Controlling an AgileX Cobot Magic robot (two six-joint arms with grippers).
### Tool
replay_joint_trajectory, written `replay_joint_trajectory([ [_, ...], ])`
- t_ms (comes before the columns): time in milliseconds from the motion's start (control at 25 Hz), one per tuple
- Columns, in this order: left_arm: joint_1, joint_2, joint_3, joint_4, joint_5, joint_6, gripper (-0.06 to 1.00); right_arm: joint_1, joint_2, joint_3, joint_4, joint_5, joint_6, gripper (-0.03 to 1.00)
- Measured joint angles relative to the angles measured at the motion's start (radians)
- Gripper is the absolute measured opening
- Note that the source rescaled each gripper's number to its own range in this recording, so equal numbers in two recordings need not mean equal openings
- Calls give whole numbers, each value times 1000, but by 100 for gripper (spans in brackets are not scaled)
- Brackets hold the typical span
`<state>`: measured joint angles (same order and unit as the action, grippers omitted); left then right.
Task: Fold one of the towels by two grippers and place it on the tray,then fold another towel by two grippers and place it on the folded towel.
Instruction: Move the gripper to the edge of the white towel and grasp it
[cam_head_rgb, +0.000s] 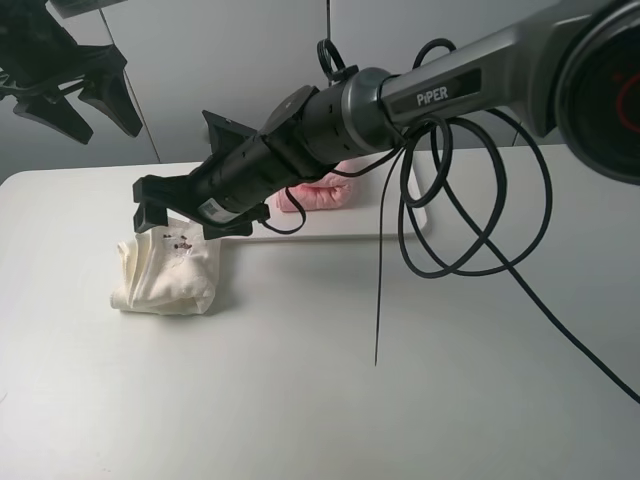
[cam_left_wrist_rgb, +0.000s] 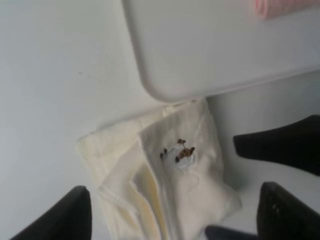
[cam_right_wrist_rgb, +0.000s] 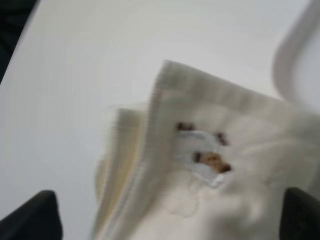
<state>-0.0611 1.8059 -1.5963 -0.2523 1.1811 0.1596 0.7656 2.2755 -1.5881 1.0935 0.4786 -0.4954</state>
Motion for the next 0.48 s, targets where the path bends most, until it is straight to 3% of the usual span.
replay_joint_trajectory([
  [200,11,-15,-6,0,9,22,87,-19,0,0,-302,29,218,95],
  [480,11,-17,-7,0,18,26,87,-19,22,0,-356,59,354,92],
])
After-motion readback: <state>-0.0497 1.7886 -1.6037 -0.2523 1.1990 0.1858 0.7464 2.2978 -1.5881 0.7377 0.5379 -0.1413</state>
